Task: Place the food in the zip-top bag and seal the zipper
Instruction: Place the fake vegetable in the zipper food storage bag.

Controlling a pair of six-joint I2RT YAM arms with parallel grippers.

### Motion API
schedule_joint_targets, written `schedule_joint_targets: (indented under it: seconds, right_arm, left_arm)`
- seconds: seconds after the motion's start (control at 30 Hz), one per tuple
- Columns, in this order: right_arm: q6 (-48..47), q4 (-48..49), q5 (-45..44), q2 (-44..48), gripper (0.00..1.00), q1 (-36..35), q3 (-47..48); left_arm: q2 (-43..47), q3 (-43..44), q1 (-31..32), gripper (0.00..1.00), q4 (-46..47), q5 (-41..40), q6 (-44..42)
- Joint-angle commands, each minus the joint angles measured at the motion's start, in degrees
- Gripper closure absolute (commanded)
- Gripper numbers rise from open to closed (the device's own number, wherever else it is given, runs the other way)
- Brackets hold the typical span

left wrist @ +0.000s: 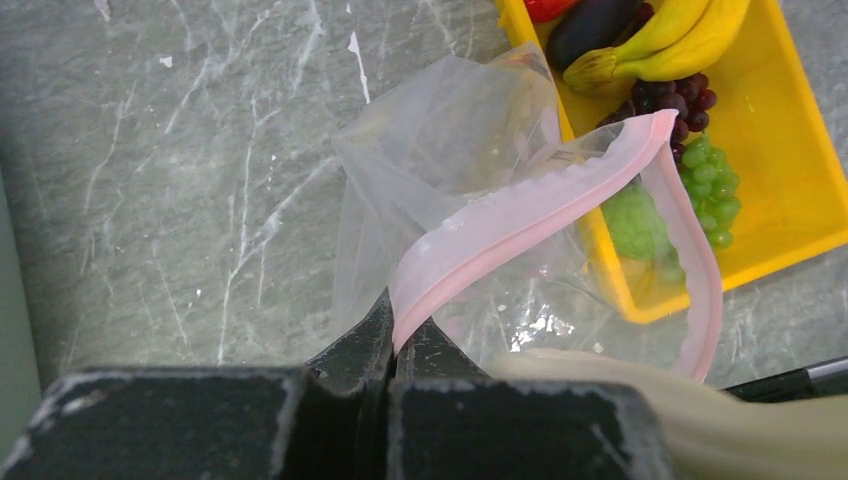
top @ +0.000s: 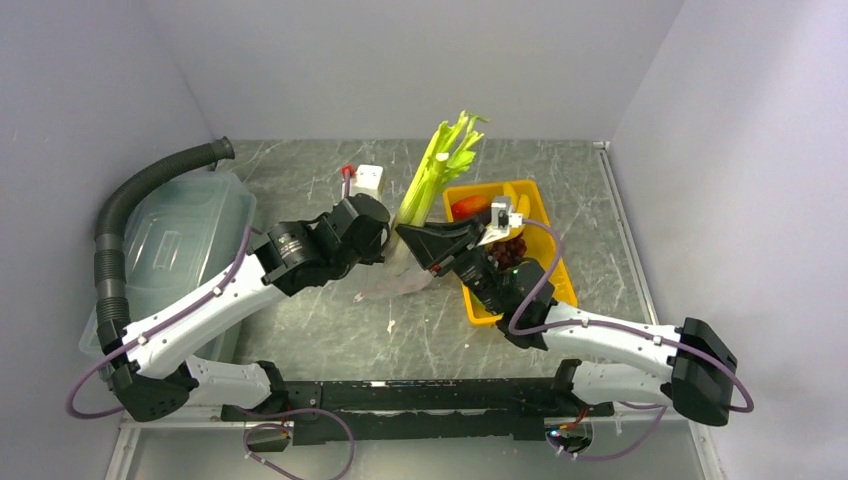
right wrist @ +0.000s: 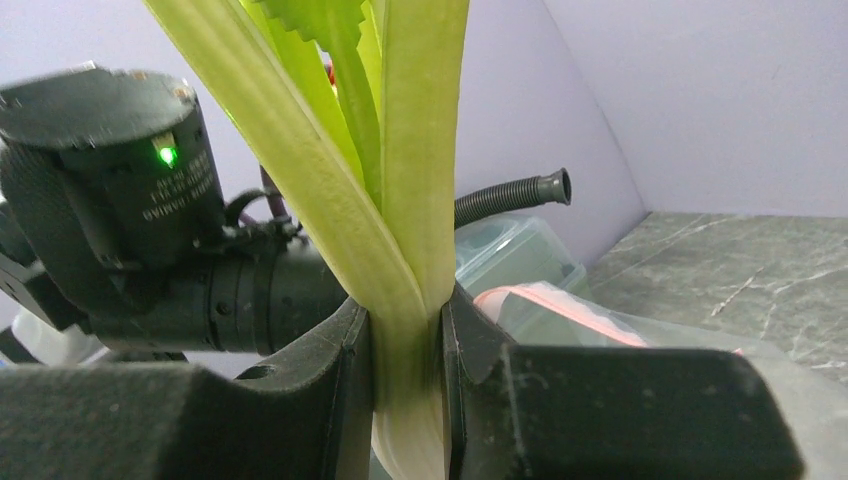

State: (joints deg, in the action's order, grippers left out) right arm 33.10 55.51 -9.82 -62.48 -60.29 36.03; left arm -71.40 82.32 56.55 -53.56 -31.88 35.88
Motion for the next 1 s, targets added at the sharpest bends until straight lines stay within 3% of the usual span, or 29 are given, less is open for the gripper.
schedule_joint_targets:
  seconds: [0.0, 0.43, 0.63, 0.97]
  right_arm:
    - [-6.8, 7.0, -1.6, -1.0, 1.00, -2.1, 2.4]
    - [-16.0, 6.1, -3.9, -2.7, 0.98, -6.2, 0.8]
    - [-19.7, -0.3, -2.7, -1.9, 0.74, -7.4, 1.6]
    - [-20.6, -2.5, -0.8, -0.3, 0.43, -8.2, 0.3]
  left_arm:
    - [1.8, 3.4, -0.5, 1.00, -0.1, 3.8, 1.6]
    - [3.6, 5.0, -1.1, 1.00, -0.1, 7.1, 2.0]
    - [5.3, 4.9, -1.2, 1.00, 1.0, 7.4, 1.6]
    - [8.0, 3.7, -1.4, 1.00, 5.4, 10.9, 1.0]
